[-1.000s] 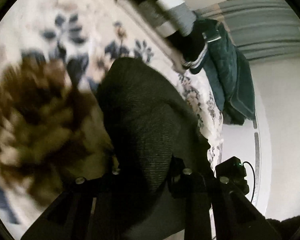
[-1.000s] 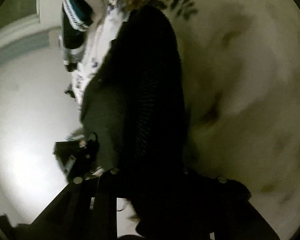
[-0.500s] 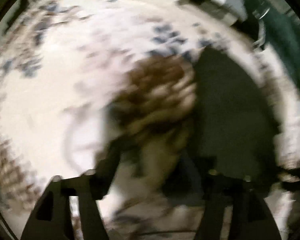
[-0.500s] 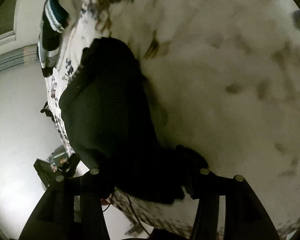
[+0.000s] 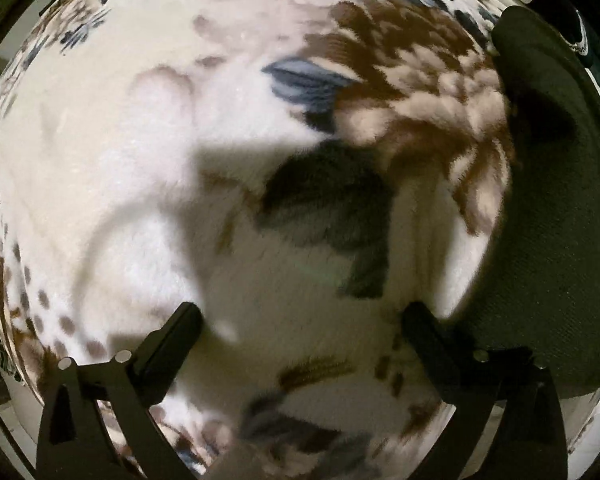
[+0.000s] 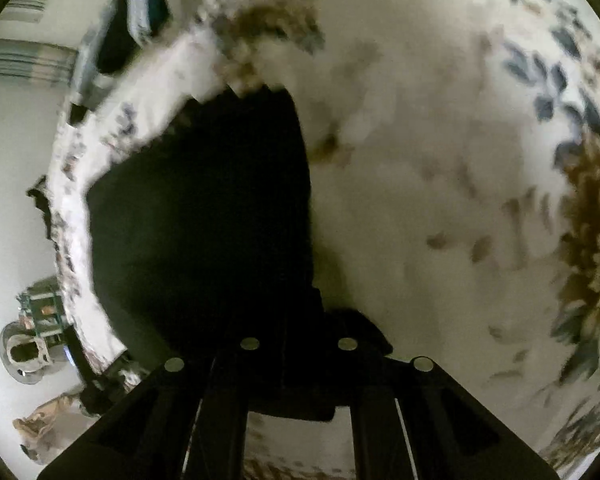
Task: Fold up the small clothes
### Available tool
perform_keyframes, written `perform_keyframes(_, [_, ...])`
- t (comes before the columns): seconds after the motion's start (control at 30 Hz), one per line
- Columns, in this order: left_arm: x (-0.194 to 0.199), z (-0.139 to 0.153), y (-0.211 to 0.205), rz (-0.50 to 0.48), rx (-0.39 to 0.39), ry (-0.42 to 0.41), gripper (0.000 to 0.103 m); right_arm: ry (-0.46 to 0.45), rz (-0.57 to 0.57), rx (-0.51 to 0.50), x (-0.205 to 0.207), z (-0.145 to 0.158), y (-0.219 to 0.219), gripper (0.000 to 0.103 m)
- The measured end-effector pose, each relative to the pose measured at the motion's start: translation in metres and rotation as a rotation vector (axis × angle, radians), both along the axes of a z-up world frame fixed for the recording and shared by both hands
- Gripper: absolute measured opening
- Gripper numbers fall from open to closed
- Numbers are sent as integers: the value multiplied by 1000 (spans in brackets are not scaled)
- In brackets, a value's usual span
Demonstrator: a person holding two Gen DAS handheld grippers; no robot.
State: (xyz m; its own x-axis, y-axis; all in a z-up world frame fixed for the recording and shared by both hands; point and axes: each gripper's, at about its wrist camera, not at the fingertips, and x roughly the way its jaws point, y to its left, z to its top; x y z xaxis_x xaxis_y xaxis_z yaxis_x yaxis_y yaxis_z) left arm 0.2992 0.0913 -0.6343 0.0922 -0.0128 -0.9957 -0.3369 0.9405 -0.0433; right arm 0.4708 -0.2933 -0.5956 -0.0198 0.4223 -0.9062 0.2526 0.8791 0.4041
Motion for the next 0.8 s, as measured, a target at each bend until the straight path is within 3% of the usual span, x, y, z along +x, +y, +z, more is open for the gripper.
perform_keyframes(0.1, [-3, 2, 1, -6, -14, 21, 103, 12, -13, 53, 19, 5, -9, 12])
perform_keyframes(0.17, [0, 2, 0, -7, -25, 20, 103, -45, -62, 53, 32, 16, -21, 36])
perform_keyframes(0.2, [1, 1, -1, -7, -24, 16, 103, -73, -77, 57, 38, 18, -25, 60])
perform_keyframes(0.23, [1, 0, -1, -8, -20, 12, 103, -111, -79, 78, 50, 17, -26, 75])
perform_keyframes(0.33, [12, 5, 4, -5, -7, 7, 103, -153, 0, 92, 83, -4, -14, 77])
perform_keyframes(0.37, [11, 4, 4, -4, -6, 7, 103, -172, 24, 72, 92, -9, -9, 77])
perform_keyframes(0.4, [10, 4, 4, -4, -10, 7, 103, -212, 29, 84, 95, -9, -11, 62])
perform_keyframes(0.43, [5, 7, 5, -5, -10, 6, 103, -249, 37, 94, 101, -8, -7, 20])
perform_keyframes(0.47, [5, 8, 5, -8, -13, 5, 103, -290, 45, 69, 102, -2, -6, 8])
perform_keyframes(0.6, [0, 22, 6, -7, -44, -25, 103, -483, 84, -50, 102, 46, 15, 7])
perform_keyframes(0.8, [7, 71, 16, 18, -19, -161, 103, -452, 8, -109, 134, 41, -4, 7])
